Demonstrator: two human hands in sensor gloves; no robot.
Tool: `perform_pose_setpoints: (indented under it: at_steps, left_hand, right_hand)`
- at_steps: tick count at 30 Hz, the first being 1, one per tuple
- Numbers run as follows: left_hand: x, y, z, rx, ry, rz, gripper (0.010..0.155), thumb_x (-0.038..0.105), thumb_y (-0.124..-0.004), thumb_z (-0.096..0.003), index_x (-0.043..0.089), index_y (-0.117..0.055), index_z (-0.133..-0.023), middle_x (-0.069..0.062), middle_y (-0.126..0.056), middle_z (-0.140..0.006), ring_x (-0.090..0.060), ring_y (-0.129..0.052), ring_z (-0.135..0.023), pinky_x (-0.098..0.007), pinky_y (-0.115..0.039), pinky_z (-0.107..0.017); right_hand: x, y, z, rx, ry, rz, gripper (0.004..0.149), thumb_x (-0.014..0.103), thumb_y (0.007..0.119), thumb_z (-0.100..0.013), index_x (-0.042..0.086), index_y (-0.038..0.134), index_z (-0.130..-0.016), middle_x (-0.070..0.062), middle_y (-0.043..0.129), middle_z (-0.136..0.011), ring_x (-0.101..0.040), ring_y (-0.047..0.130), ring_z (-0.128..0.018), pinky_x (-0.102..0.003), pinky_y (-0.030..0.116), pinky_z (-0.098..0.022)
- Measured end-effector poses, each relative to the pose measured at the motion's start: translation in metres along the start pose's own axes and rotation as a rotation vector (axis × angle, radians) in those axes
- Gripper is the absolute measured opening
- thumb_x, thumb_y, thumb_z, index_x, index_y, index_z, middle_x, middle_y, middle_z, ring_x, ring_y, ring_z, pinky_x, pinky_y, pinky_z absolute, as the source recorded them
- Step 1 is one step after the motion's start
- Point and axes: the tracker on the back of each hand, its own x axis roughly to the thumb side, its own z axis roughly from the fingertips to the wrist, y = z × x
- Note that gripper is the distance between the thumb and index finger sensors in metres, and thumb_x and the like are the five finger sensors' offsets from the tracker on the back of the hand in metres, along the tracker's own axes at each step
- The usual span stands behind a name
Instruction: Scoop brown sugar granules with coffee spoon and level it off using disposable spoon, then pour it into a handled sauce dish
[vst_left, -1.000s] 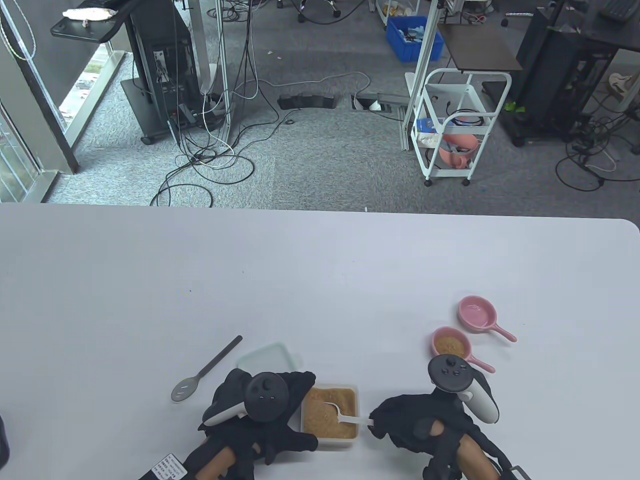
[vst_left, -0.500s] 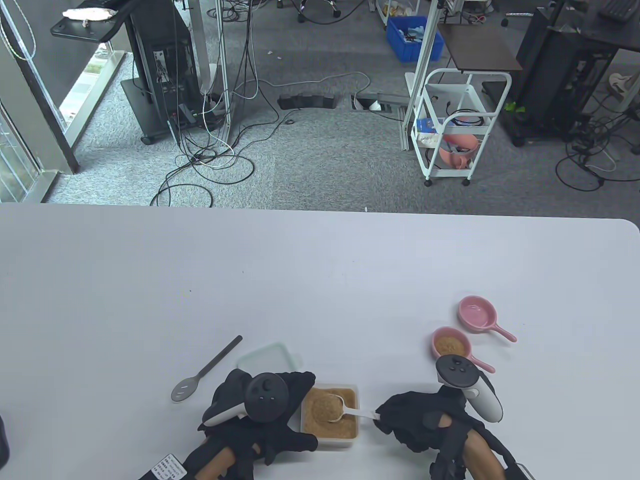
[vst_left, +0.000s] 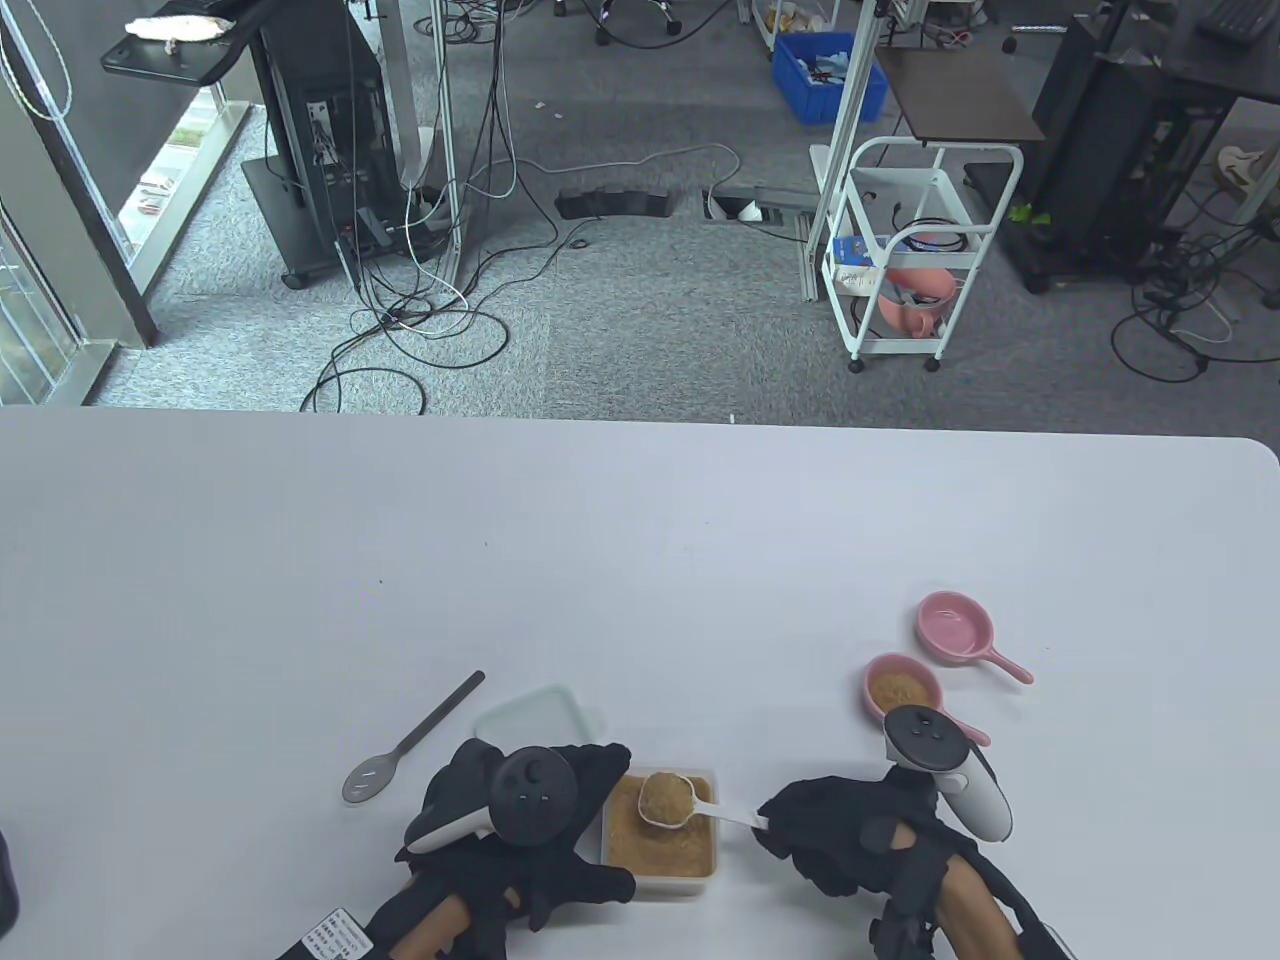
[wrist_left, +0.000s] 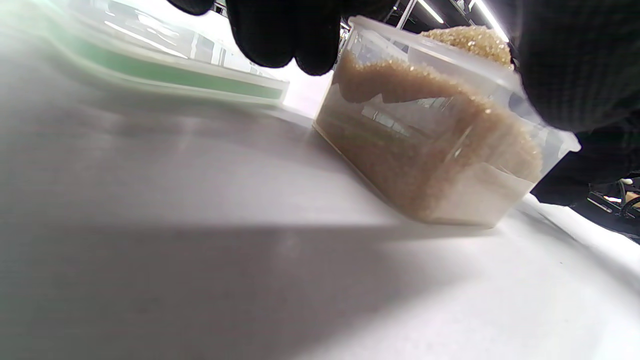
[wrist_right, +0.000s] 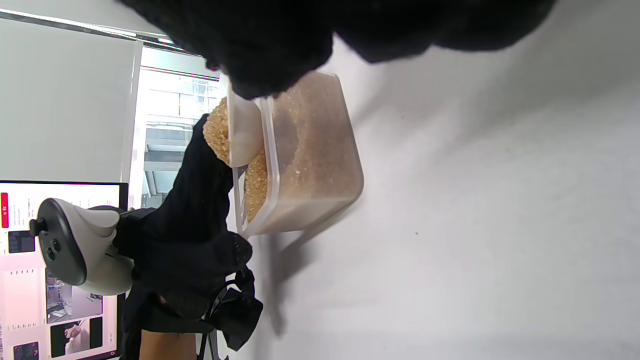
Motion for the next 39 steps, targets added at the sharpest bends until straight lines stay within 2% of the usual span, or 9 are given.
perform_pose_setpoints:
  at_steps: [20,26,31,34,39]
  left_hand:
    - [0.000,0.000,0.001,0.002,-0.005,-0.006,0.109,0.081,-0.077,-0.0336,0.029,-0.028,-0.116,0.000,-0.039,-0.123,-0.033,-0.051,-0.118,-0.058,-0.039,-0.085]
    - [0.000,0.004,0.004,0.033,-0.009,0.007,0.110,0.082,-0.075,-0.0333,0.029,-0.026,-0.116,0.000,-0.036,-0.123,-0.033,-0.050,-0.118,-0.058,-0.039,-0.085]
    - [0.000,0.019,0.012,0.115,-0.019,0.037,0.109,0.083,-0.075,-0.0333,0.030,-0.029,-0.117,0.000,-0.037,-0.123,-0.032,-0.050,-0.117,-0.058,-0.040,-0.085]
    - [-0.003,0.039,0.025,0.235,-0.003,0.067,0.106,0.082,-0.075,-0.0337,0.030,-0.034,-0.116,0.001,-0.040,-0.122,-0.031,-0.053,-0.116,-0.056,-0.042,-0.086]
    - [-0.033,0.073,0.052,0.422,0.133,0.101,0.095,0.078,-0.078,-0.0360,0.033,-0.049,-0.115,0.004,-0.052,-0.118,-0.029,-0.063,-0.112,-0.055,-0.047,-0.085]
  right_hand:
    - [-0.001,0.000,-0.001,0.018,-0.005,0.001,0.044,0.037,0.074,-0.051,0.008,0.086,-0.082,0.004,0.094,-0.037,-0.021,0.090,-0.018,-0.053,0.076,-0.041]
    - [-0.001,0.001,-0.001,0.021,-0.005,-0.003,0.044,0.037,0.074,-0.051,0.008,0.086,-0.082,0.004,0.094,-0.038,-0.021,0.090,-0.018,-0.053,0.076,-0.041]
    - [-0.001,0.001,-0.001,0.024,-0.006,-0.005,0.044,0.037,0.074,-0.051,0.008,0.086,-0.082,0.004,0.094,-0.038,-0.021,0.090,-0.018,-0.053,0.076,-0.041]
    - [-0.001,0.001,0.000,0.024,-0.007,-0.006,0.044,0.037,0.074,-0.052,0.008,0.086,-0.082,0.003,0.094,-0.038,-0.021,0.090,-0.018,-0.053,0.076,-0.041]
    - [0.000,0.000,0.000,0.023,-0.009,-0.002,0.044,0.037,0.074,-0.052,0.008,0.086,-0.083,0.003,0.094,-0.038,-0.021,0.090,-0.019,-0.053,0.076,-0.041]
